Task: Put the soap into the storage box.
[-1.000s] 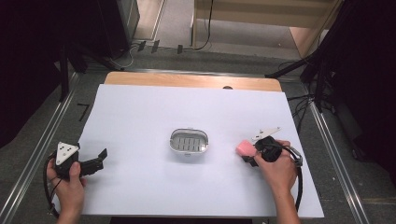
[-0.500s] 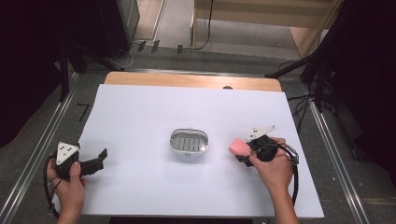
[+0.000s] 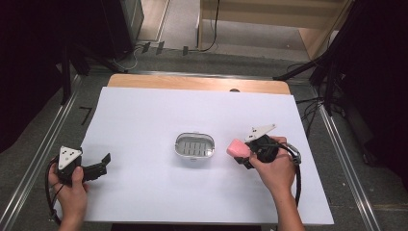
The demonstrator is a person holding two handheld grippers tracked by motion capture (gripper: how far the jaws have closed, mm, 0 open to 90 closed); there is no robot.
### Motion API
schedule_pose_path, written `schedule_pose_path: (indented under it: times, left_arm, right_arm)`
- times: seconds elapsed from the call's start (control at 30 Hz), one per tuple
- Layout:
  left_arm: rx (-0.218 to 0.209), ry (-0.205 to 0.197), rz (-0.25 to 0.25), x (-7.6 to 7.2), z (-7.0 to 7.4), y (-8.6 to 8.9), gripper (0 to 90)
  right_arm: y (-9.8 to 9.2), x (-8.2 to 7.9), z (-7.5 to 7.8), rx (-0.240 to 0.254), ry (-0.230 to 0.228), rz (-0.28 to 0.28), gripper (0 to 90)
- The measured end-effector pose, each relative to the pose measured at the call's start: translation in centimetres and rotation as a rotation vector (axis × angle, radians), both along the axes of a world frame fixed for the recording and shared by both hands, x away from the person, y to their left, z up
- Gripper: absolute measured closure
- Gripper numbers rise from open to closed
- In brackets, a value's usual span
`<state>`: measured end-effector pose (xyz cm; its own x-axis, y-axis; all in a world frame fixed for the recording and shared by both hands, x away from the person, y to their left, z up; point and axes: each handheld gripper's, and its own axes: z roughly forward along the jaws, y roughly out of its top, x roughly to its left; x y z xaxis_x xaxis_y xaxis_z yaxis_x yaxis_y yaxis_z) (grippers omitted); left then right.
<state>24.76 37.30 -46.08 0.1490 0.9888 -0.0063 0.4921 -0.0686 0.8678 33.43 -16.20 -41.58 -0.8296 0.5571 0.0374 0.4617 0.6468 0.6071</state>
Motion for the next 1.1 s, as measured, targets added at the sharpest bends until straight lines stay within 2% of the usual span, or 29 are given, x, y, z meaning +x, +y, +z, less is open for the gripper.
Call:
schedule_pose_path:
  times: [0.7, 0.87, 1.0, 1.1]
  left_arm:
    - [0.004, 0.003, 0.002, 0.0, 0.0, 0.0, 0.2]
    - [0.001, 0.004, 0.005, 0.0, 0.0, -0.1, 0.2]
    - [0.001, 0.01, 0.004, 0.1, 0.0, 0.0, 0.2]
    - [0.004, 0.01, 0.002, 0.1, 0.0, 0.0, 0.2]
  right_arm:
    - [1.8, -0.3, 1.9, 0.028, -0.025, 0.045, 38.4]
    - [2.3, -0.4, 2.5, 0.054, -0.035, 0.081, 38.4]
    - [3.0, -0.4, 2.8, 0.045, -0.041, 0.103, 38.5]
    - [3.5, -0.4, 3.0, 0.056, -0.042, 0.115, 38.5]
